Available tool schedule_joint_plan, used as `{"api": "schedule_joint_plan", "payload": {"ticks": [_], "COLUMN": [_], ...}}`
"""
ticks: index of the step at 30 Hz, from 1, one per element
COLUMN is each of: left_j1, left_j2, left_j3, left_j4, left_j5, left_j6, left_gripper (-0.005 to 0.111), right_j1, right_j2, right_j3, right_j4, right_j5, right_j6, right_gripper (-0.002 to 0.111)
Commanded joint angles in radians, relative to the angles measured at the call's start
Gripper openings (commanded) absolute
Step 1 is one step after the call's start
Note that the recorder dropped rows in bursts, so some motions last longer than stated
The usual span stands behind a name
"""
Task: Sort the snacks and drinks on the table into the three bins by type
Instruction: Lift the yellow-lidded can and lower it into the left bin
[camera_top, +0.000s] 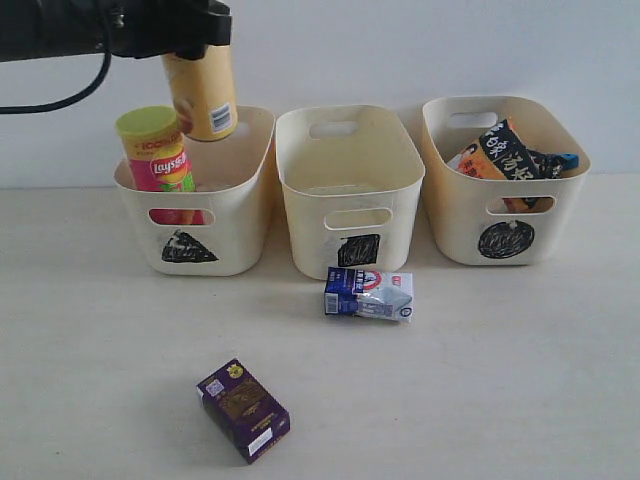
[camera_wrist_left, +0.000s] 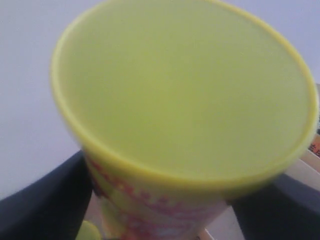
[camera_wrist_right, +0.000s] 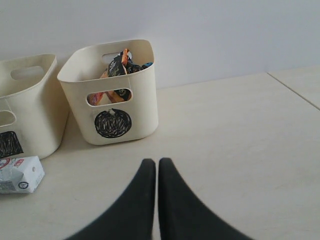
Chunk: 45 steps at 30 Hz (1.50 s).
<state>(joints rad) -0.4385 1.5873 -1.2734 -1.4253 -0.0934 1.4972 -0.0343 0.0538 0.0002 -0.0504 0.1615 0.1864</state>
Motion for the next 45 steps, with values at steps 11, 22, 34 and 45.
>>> {"api": "schedule_joint_plan", "payload": {"ticks": [11, 22, 34, 45], "left_j1": [0.002, 0.071, 0.074, 0.074], "left_j2": [0.203, 0.276, 0.265, 0.085], "left_j3": [-0.146, -0.146, -0.146, -0.146], "left_j4": [-0.007, -0.007, -0.007, -0.007], "left_j5": [-0.074, 0.017, -0.022, 0.024], "left_j6": [-0.096, -0.294, -0.292, -0.241], "left_gripper": [0.004, 0.039, 0.101, 0.068], "right_j1": [-0.005, -0.005, -0.005, -0.005], "right_j2": [-0.001, -0.001, -0.001, -0.001], "right_j3": [0.0, 0.0, 0.0, 0.0], "right_j4": [-0.003, -0.003, -0.003, -0.003], "right_j5": [0.0, 0.0, 0.0, 0.0], "right_j6": [-0.001, -0.001, -0.001, -0.001], "right_gripper": [0.0, 0.0, 0.0, 0.0]}}
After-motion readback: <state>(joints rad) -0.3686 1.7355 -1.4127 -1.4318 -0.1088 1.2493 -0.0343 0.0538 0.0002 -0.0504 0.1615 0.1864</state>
